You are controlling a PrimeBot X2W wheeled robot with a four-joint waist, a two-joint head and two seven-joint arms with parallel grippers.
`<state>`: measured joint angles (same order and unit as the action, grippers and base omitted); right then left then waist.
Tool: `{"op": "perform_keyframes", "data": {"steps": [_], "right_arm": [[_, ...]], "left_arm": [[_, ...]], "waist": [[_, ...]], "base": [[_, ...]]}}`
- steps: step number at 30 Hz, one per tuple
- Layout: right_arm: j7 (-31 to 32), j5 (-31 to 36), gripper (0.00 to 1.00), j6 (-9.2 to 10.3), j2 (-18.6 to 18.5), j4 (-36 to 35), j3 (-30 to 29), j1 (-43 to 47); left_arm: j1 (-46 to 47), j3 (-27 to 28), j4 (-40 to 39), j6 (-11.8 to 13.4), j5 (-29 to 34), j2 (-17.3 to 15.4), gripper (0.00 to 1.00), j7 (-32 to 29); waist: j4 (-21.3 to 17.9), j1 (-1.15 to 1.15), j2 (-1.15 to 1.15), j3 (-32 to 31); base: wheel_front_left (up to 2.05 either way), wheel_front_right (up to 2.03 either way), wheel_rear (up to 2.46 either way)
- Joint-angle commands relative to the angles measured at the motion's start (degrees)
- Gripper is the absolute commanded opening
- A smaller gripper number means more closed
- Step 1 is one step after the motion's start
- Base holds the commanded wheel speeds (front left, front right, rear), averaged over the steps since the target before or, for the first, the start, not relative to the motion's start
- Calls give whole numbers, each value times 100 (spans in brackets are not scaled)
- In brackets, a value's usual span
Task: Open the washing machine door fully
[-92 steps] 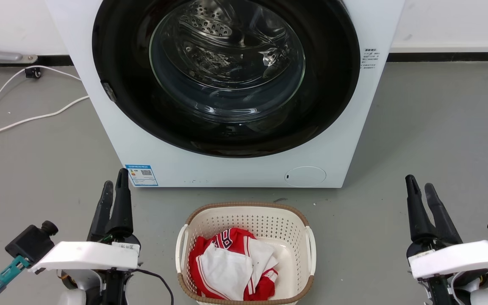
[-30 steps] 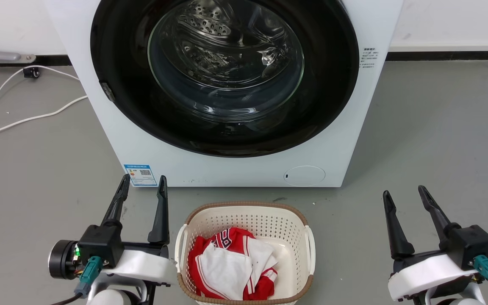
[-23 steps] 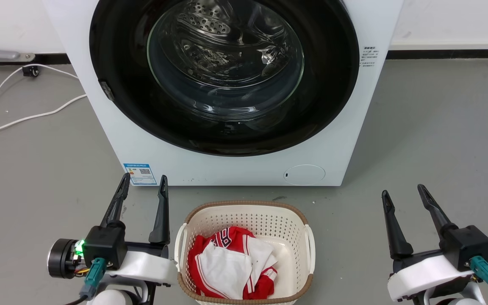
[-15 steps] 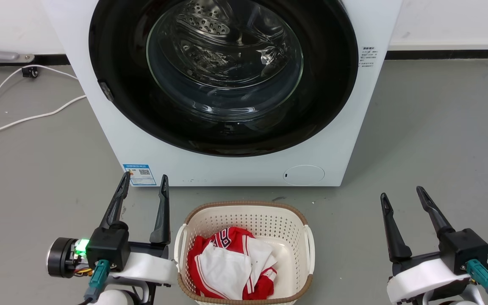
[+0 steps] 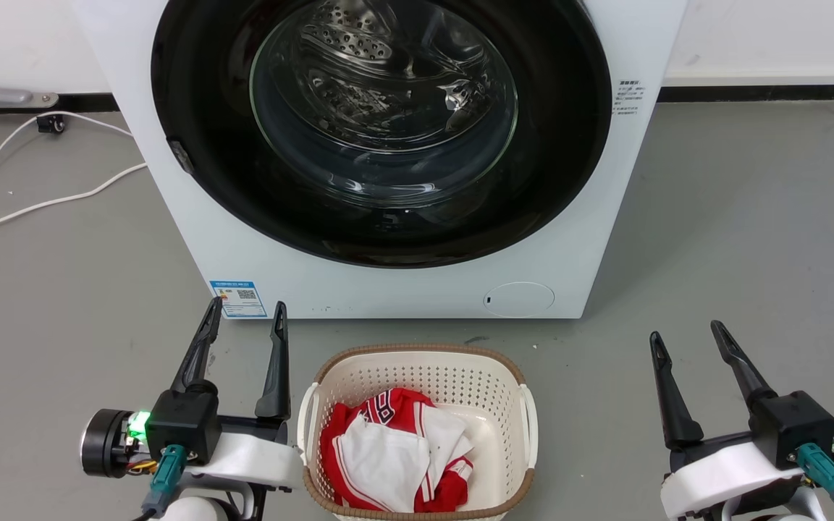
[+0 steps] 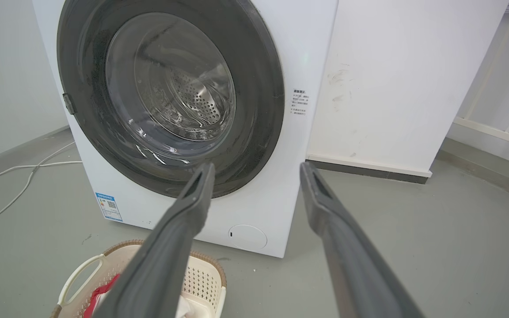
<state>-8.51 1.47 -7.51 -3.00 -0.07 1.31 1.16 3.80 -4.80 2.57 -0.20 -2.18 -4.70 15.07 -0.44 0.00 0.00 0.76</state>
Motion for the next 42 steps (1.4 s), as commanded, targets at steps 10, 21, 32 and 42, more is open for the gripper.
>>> {"op": "perform_keyframes", "data": {"steps": [10, 21, 32, 42], "right_arm": [[-5, -277, 0, 4, 24, 55, 36, -20], [-116, -3661, 0, 3, 23, 620, -1, -411], [-448, -9049, 0, 2, 14, 1554, -302, -1766], [158, -10078, 0, 2, -555, 3153, -485, -3873]], "left_arm": [[-86, 60, 26, -9, 21, 47, 100, 14], [-44, 133, 39, -10, -9, 70, 100, 14], [104, 221, 18, -16, -79, 104, 100, 14], [389, 253, -57, -44, -42, 131, 100, 14]], "waist": [[-18, 0, 0, -28], [-42, 0, 0, 15], [-10, 0, 0, 246], [85, 0, 0, 785]], "base": [[0, 0, 0], [0, 0, 0], [0, 0, 0], [0, 0, 0]]}}
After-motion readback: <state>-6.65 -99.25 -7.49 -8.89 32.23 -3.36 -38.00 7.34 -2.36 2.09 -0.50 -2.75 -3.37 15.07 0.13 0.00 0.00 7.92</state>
